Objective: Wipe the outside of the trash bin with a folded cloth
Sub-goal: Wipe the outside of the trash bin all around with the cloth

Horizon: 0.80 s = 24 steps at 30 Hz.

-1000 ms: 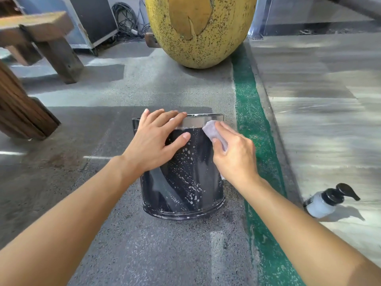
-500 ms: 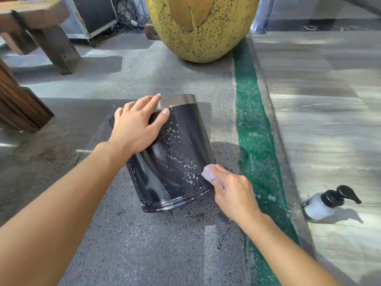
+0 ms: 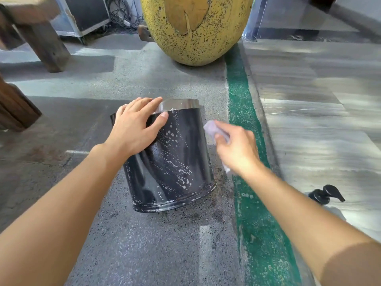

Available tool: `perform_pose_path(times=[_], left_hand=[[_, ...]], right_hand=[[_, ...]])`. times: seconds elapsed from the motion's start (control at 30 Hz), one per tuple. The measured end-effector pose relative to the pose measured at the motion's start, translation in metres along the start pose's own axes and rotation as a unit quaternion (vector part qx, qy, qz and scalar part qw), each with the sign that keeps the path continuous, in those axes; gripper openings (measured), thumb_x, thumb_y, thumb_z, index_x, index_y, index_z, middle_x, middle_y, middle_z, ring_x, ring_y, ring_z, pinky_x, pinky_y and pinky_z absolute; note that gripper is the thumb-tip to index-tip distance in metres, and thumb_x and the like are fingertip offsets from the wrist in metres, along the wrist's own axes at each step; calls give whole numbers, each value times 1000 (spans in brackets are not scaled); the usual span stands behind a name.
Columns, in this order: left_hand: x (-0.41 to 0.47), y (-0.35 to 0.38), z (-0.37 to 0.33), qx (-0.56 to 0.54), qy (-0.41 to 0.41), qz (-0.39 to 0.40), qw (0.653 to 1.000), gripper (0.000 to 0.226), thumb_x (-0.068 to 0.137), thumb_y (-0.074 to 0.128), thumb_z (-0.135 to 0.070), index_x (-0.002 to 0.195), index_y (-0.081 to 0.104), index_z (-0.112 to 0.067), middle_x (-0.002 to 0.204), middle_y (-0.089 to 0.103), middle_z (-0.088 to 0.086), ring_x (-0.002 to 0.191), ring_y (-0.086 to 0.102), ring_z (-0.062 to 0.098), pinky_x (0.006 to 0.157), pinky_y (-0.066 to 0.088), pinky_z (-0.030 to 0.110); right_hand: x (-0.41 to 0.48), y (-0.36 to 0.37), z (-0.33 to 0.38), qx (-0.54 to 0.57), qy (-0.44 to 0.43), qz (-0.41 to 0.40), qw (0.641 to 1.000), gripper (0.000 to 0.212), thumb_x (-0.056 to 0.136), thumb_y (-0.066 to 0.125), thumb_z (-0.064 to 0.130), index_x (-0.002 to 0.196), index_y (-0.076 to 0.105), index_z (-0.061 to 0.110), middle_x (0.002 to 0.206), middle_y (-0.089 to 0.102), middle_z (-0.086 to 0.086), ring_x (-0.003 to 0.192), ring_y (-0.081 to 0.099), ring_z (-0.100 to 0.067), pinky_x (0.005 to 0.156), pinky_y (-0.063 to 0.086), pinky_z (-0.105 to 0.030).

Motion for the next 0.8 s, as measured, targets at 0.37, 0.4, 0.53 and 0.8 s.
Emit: perform_pose_path(times=[0.37, 0.4, 0.53, 0.8], left_hand=[[2, -5, 4, -28, 1, 15, 1000, 50, 101, 34, -55, 147, 45, -38, 151, 46, -13, 144, 31, 13, 116, 11, 35], [4, -6, 7, -37, -7, 19, 999, 52, 100, 33, -57, 147, 45, -38, 150, 47, -12, 144, 33, 14, 120, 13, 41], [4, -7, 19, -43, -38, 21, 998, 53, 99, 33, -59, 147, 44, -39, 151, 47, -9, 143, 34, 16, 120, 18, 54], [9, 4, 2, 19, -42, 50, 998, 60, 97, 23, -66, 151, 33, -43, 157, 36, -13, 148, 24, 17, 118, 11, 50]], right_hand=[[56, 18, 38, -24, -93, -3, 995, 28, 88, 53, 5, 114, 62, 12, 118, 68, -6, 111, 58, -35, 91, 49, -42], [47, 24, 30, -25, -92, 11, 995, 29, 88, 54, 4, 114, 63, 12, 120, 68, -3, 112, 59, -34, 93, 49, -43], [0, 46, -12, -23, -60, 76, 995, 38, 89, 56, 5, 117, 59, 31, 118, 70, 2, 109, 63, -29, 93, 51, -44], [-89, 47, -83, -96, 5, 217, 971, 36, 93, 53, -3, 115, 67, 22, 125, 66, -1, 105, 66, -27, 94, 54, -38]])
Point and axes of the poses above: each hand's wrist, its own x-axis towards the middle knuckle, its own y-axis out of the palm, z = x × y, the point moved 5 cm from there along x, towards the middle knuckle
